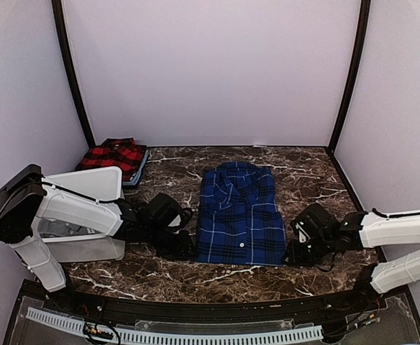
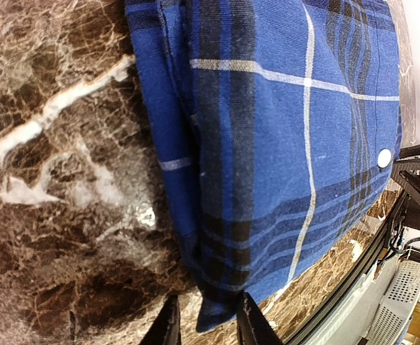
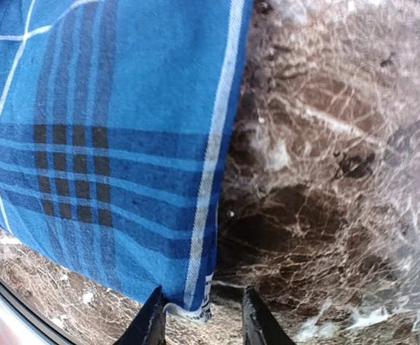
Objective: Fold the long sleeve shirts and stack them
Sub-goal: Pick up the 2/3-rectangle-folded shirt from the center of the board.
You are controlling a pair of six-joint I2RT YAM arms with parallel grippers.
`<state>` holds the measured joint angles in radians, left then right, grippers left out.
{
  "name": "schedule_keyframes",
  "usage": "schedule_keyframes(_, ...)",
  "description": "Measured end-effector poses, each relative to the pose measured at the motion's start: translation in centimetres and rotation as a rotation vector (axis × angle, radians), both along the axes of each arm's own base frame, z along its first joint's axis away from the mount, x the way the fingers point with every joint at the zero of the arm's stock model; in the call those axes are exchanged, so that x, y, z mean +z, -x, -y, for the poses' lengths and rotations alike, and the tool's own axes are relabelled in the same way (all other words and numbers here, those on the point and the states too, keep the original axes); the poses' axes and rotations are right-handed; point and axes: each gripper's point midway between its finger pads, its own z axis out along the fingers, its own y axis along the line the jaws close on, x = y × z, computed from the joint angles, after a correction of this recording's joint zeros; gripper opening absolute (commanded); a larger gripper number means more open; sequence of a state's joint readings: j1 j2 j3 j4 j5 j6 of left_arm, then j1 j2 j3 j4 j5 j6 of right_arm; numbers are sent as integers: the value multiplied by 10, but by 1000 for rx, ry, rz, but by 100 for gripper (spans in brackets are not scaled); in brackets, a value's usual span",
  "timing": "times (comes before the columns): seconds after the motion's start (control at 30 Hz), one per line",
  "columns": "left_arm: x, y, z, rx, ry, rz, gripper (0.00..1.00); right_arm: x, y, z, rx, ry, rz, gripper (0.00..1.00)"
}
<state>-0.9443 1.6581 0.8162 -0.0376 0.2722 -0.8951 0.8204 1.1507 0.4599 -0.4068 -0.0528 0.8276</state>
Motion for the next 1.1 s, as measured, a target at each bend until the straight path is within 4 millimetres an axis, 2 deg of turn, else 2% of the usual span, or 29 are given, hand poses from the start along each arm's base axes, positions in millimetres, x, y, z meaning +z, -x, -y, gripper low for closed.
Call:
schedule_keyframes(0.4, -2, 3, 4, 2, 5, -8, 17, -2, 3, -6, -4, -43, -6, 25)
schedule_keyframes(0.63, -2, 3, 5, 2, 8, -9, 13, -3, 3, -12, -11, -93, -4, 12)
schedule_keyframes(0.77, -3, 3, 5, 5, 8, -14, 5, -4, 4, -12, -13, -95, -10, 0)
schedule_keyframes(0.83, -3, 4, 6, 7, 10, -19, 1, -3, 4, -12, -15, -98, -8, 0)
schedule_keyframes(0.97, -2, 5, 6, 2, 14, -23, 0, 4, 4, -11, -16, -104, 8, 0)
schedule_keyframes(1.1, 1, 6, 6, -1, 19, -22, 0, 22, 0, -9, -25, -115, 47, 0)
